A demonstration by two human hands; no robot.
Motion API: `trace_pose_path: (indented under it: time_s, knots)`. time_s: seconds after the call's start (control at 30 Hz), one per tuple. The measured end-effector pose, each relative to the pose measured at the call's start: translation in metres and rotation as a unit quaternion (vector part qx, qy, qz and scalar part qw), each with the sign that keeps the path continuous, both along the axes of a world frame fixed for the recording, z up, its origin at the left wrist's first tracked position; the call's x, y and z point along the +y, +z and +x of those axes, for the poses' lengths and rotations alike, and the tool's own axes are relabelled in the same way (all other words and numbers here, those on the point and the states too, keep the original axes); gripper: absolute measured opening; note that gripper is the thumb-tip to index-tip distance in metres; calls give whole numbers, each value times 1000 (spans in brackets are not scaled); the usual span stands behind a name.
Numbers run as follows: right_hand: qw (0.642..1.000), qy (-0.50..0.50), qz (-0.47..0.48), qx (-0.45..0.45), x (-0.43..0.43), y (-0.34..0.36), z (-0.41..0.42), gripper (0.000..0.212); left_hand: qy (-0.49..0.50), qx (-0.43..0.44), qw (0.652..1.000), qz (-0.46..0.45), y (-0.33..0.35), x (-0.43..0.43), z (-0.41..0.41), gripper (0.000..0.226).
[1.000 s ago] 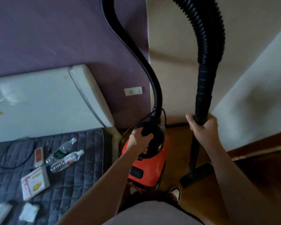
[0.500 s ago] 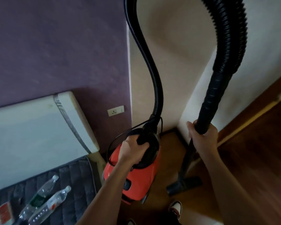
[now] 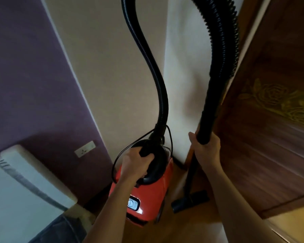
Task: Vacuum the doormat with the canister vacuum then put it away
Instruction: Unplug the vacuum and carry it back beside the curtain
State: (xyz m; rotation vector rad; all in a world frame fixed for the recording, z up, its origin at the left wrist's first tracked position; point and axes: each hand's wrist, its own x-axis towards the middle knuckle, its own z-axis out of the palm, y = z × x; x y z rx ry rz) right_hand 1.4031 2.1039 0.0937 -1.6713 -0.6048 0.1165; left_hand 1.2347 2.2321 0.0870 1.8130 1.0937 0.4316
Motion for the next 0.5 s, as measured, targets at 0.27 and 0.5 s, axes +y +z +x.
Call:
trace_pose_path:
  time_s: [0.27, 0.5]
  knots:
    - [997, -63, 31, -13, -40, 2, 69, 29, -45, -6, 999, 20, 16, -27, 82, 19]
    - [993, -104, 29, -40, -73, 0, 111, 27, -105, -19, 994, -16, 16, -41, 143, 10]
